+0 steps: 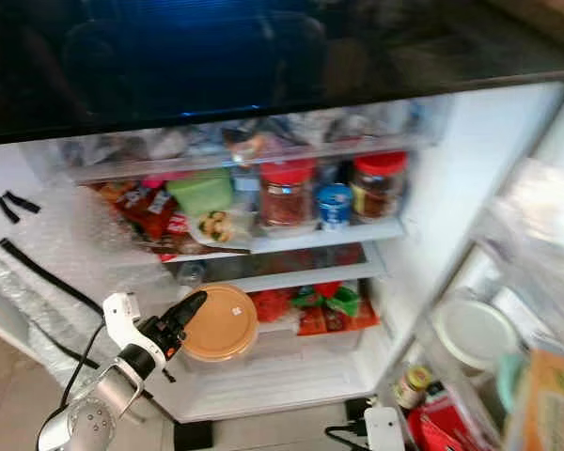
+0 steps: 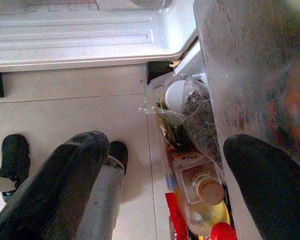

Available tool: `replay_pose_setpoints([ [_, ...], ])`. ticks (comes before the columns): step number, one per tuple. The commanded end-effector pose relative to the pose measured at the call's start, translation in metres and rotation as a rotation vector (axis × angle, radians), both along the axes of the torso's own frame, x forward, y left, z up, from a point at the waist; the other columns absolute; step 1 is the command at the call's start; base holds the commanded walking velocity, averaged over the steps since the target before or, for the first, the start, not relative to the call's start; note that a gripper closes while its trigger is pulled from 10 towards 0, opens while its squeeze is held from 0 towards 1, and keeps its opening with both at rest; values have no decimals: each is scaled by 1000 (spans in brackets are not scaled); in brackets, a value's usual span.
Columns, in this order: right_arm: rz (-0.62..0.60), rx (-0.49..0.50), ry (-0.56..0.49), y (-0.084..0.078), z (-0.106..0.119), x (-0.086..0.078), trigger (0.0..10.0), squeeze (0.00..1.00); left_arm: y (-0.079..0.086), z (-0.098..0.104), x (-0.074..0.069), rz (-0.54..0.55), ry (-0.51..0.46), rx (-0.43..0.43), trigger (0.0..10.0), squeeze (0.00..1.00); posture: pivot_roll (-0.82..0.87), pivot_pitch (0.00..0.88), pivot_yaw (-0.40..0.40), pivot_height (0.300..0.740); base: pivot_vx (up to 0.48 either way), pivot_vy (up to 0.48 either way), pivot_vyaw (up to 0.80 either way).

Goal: Restocking fridge

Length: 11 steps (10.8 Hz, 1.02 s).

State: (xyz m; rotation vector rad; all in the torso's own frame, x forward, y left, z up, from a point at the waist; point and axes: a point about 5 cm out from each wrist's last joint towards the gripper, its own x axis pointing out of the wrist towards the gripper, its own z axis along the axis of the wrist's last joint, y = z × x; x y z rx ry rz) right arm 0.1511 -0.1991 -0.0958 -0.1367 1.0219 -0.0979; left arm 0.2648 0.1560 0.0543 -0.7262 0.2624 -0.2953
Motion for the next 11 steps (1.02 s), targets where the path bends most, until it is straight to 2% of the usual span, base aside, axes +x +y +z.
replay_pose_setpoints([
  [1, 2, 1, 13, 1, -1, -3, 10000, 0, 2, 3, 1, 8, -13, -4, 10000, 0, 22, 31, 52, 740, 0, 0, 0],
  [11, 20, -11, 26, 0, -2, -4, 10000, 0, 3, 2, 2, 25, -11, -15, 10000, 0, 22, 32, 50, 740, 0, 0, 0],
])
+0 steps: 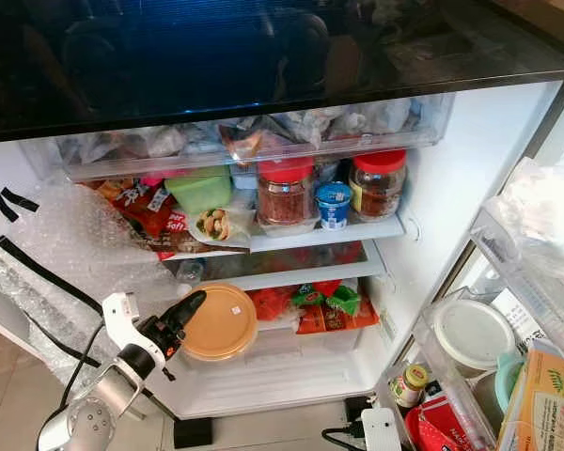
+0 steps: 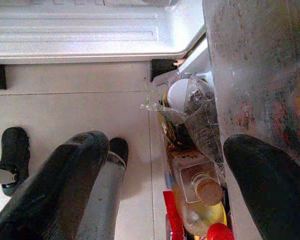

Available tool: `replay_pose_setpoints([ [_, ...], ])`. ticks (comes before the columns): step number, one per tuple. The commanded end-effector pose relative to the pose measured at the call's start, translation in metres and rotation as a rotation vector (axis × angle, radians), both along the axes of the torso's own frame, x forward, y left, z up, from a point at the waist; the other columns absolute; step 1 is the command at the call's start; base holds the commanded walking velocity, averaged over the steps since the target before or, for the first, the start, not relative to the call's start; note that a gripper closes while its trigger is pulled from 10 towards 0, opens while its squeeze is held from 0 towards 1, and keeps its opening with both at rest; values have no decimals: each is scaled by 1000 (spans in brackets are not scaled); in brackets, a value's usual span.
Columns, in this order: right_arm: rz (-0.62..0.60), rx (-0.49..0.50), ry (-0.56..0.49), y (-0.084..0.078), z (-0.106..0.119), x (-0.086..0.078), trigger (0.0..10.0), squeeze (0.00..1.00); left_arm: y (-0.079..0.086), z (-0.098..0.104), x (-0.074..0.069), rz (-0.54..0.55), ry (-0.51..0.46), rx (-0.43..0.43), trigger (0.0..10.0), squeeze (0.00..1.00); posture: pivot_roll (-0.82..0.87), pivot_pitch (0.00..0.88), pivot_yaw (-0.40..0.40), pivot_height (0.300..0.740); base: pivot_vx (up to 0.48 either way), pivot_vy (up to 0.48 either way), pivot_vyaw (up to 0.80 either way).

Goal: Restocking fridge

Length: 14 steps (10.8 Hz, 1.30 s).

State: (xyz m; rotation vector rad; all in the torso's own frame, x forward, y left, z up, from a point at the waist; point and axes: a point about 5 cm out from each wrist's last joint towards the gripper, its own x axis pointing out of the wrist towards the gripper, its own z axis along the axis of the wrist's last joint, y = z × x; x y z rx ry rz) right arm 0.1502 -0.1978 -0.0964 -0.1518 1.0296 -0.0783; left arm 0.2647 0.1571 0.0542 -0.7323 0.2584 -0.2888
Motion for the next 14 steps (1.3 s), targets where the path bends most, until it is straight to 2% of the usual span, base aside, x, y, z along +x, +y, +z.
replay_pose_setpoints([
  [1, 2, -10, 20, -1, -2, -4, 10000, 0, 2, 2, 2, 19, -10, -12, 10000, 0, 21, 32, 50, 740, 0, 0, 0],
  [9, 11, -18, 29, 1, -2, -3, 10000, 0, 3, 2, 4, 34, -10, -18, 10000, 0, 21, 35, 50, 740, 0, 0, 0],
  [13, 14, 4, 24, 5, -2, -4, 10000, 0, 3, 2, 4, 39, -9, -16, 10000, 0, 21, 35, 51, 685, 0, 0, 0],
  [14, 24, 4, 25, 5, -3, -5, 10000, 0, 3, 1, 4, 37, -9, -15, 10000, 0, 22, 35, 50, 685, 0, 0, 0],
])
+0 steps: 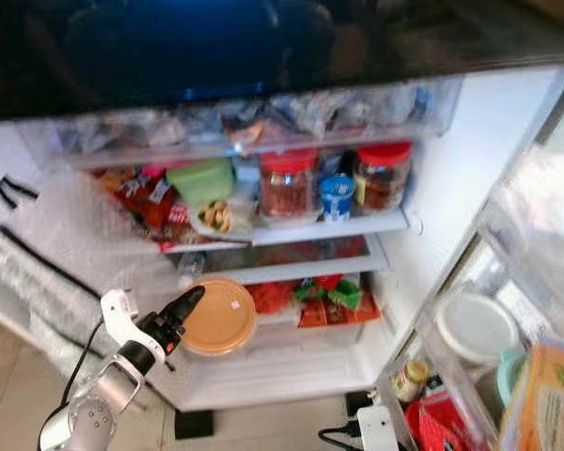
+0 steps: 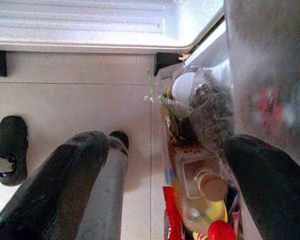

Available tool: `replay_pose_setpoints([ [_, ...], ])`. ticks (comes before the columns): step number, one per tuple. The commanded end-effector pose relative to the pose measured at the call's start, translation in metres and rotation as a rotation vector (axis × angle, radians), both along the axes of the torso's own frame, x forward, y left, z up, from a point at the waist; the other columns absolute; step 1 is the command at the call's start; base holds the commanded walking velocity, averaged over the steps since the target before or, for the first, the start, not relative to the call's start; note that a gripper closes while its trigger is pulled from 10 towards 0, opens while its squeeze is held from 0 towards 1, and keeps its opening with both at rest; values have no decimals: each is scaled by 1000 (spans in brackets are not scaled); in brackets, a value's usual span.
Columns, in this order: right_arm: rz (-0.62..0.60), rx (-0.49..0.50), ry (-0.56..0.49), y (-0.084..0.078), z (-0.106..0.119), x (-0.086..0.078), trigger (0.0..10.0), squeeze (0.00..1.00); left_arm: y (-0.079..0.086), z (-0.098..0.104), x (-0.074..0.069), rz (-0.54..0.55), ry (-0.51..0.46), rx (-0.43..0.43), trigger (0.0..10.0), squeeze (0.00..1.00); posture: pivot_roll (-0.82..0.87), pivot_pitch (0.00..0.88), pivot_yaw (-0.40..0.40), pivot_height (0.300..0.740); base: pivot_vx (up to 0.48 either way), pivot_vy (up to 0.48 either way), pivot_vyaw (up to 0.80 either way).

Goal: Restocking fridge

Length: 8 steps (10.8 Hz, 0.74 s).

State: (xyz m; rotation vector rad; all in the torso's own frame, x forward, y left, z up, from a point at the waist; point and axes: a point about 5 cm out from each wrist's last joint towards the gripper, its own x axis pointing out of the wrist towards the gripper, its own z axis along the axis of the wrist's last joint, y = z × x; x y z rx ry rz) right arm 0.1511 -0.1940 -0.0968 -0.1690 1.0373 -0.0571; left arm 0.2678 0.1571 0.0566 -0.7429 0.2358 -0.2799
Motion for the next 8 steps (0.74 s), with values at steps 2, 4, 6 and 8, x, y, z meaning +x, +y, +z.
replay_pose_setpoints([
  [2, -6, 6, 16, 1, -3, -7, 10000, 0, 2, -1, 1, 20, 7, -3, 10000, 0, 21, 35, 50, 685, 0, 0, 0],
  [4, -5, 10, 17, 0, -3, -7, 10000, 0, 3, -1, 2, 24, 5, 0, 10000, 0, 22, 34, 50, 685, 0, 0, 0],
  [6, -4, 11, 16, 0, -2, -6, 10000, 0, 3, 0, 3, 22, 2, -1, 10000, 0, 22, 34, 49, 685, 0, 0, 0],
  [8, -1, 10, 17, 0, -2, -5, 10000, 0, 1, 2, 4, 20, -3, -6, 10000, 0, 22, 34, 49, 685, 0, 0, 0],
])
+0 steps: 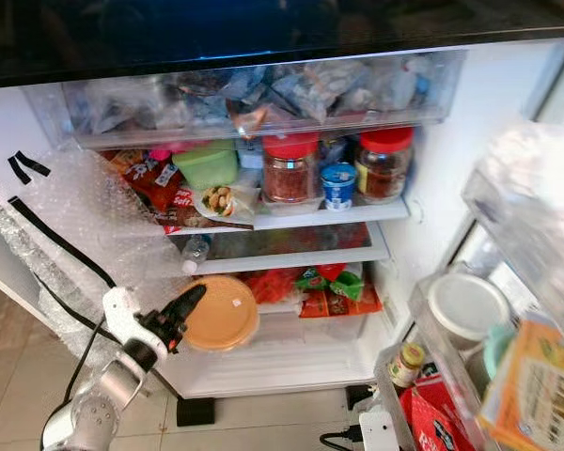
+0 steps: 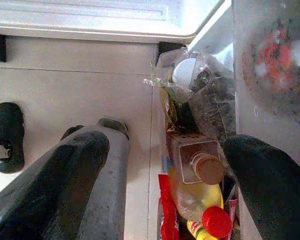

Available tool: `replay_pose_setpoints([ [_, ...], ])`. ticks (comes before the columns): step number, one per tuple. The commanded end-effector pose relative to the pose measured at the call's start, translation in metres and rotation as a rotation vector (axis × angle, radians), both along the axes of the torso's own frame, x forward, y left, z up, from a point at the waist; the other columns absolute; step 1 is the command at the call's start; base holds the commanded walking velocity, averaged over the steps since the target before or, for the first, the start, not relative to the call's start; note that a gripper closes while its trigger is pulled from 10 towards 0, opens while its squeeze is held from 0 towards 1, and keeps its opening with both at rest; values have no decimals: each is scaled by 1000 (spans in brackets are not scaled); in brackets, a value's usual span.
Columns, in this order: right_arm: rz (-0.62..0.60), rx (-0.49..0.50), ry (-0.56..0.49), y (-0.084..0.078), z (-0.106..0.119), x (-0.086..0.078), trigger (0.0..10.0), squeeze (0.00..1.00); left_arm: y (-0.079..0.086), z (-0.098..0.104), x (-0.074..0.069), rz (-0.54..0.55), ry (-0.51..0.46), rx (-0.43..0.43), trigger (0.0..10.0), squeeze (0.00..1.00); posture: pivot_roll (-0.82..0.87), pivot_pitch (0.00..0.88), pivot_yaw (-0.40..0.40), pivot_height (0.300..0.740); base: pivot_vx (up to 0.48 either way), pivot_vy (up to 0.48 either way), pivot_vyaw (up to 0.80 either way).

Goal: Restocking fridge

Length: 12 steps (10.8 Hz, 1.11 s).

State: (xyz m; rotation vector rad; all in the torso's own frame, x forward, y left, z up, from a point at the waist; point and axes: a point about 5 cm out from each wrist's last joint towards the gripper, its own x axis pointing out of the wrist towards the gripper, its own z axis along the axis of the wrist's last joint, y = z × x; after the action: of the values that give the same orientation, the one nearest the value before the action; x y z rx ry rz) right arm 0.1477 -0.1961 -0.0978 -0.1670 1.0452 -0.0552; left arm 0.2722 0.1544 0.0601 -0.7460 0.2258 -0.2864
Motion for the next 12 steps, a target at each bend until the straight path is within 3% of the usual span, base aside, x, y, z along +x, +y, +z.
replay_pose_setpoints([
  [1, -3, 5, 10, 2, -1, -2, 10000, 0, 4, -2, -1, 23, 9, -2, 10000, 0, 21, 35, 49, 685, 0, 0, 0],
  [7, 7, 33, 0, 8, -1, 1, 10000, 0, 4, -1, 1, 33, 6, 13, 10000, 0, 22, 36, 49, 670, 0, 0, 0],
  [12, 4, 27, 11, 3, -2, -3, 10000, 0, 6, -1, 3, 51, 9, 15, 10000, 0, 23, 37, 47, 670, 0, 0, 0],
])
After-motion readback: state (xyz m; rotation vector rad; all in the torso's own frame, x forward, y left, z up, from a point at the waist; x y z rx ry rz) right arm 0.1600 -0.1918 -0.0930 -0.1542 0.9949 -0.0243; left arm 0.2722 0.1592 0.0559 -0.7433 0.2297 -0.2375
